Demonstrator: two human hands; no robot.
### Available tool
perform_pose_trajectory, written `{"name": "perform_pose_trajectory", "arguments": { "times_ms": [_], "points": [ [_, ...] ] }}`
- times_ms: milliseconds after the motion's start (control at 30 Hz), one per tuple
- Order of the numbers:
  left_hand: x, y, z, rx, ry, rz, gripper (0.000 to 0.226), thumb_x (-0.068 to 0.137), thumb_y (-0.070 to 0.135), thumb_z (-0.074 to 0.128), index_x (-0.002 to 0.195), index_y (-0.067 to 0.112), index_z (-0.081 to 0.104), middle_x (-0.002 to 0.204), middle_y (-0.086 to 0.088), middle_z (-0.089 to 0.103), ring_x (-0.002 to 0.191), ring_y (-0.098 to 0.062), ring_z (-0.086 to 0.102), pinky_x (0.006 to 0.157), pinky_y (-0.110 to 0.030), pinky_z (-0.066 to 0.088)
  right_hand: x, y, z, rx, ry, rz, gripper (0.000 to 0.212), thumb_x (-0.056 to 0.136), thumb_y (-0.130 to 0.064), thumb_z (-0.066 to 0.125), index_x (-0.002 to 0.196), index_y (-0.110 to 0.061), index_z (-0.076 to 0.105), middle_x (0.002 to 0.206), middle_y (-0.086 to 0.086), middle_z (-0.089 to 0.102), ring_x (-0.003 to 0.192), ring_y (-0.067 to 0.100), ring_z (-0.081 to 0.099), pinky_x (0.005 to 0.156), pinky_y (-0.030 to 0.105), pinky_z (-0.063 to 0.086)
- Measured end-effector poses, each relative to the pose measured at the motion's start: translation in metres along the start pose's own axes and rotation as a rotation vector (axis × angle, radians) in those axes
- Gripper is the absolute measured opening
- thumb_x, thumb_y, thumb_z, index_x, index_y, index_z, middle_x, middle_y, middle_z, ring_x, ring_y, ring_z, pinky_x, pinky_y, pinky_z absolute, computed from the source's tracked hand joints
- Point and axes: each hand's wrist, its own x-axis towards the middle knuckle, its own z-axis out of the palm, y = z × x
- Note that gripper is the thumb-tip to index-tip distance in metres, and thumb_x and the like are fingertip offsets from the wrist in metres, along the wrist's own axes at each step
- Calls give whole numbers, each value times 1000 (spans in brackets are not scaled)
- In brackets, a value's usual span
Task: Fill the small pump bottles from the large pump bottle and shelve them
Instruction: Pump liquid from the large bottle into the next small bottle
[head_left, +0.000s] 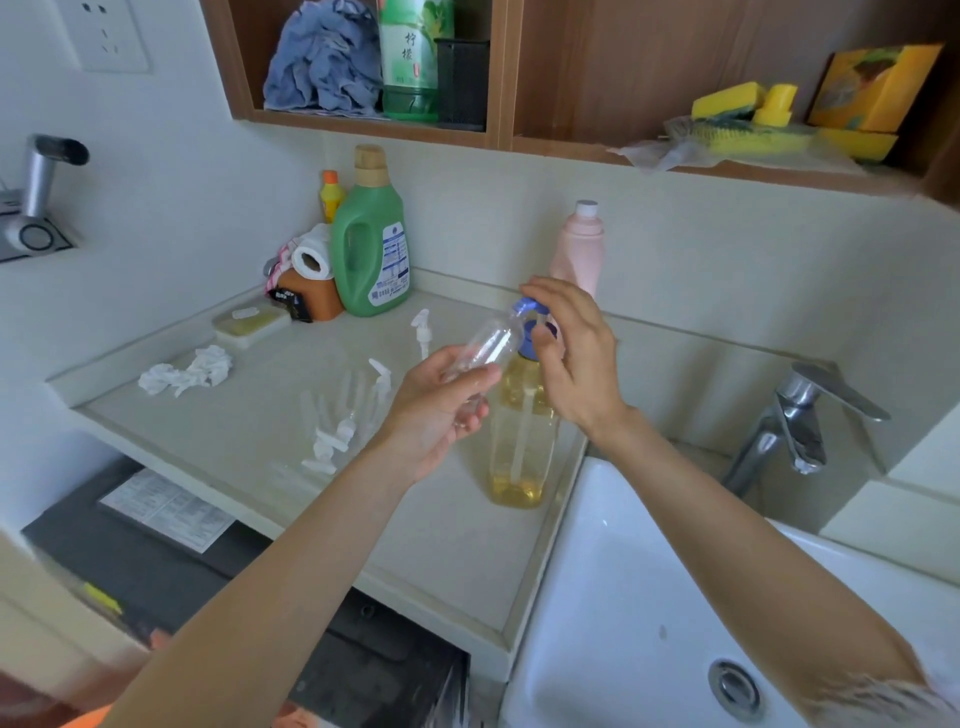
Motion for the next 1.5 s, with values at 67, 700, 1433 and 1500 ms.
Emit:
{"name": "perform_pose_trajectory", "arguments": {
  "times_ms": [67,700,1433,1500],
  "points": [
    [1,-3,1,55,49,60,24,82,9,71,101,18,62,69,8,65,54,-13,49,49,-18,41,-1,-1,3,29,31,-35,43,85,-13,37,111,9,62,116,23,61,111,36,55,92,4,33],
    [8,0,-16,319,12,268,43,67,5,81,97,19,53,94,4,61,75,-4,59,73,-22,49,14,-7,1,-63,25,47,42,88,-20,37,105,-2,70,109,11,65,103,22,57,95,23,41],
    [26,3,-27,240,-87,278,39,73,-1,78,102,12,56,88,5,63,63,5,57,62,-19,47,15,0,5,-242,44,-47,42,92,-24,37,104,-1,70,108,12,63,101,22,52,92,16,34],
    [27,2,-28,234,-93,281,38,72,1,79,99,15,57,90,5,64,65,4,58,64,-20,47,10,1,10,-184,59,-37,43,94,-24,35,104,1,69,110,11,65,106,20,55,94,22,40]
  ]
}}
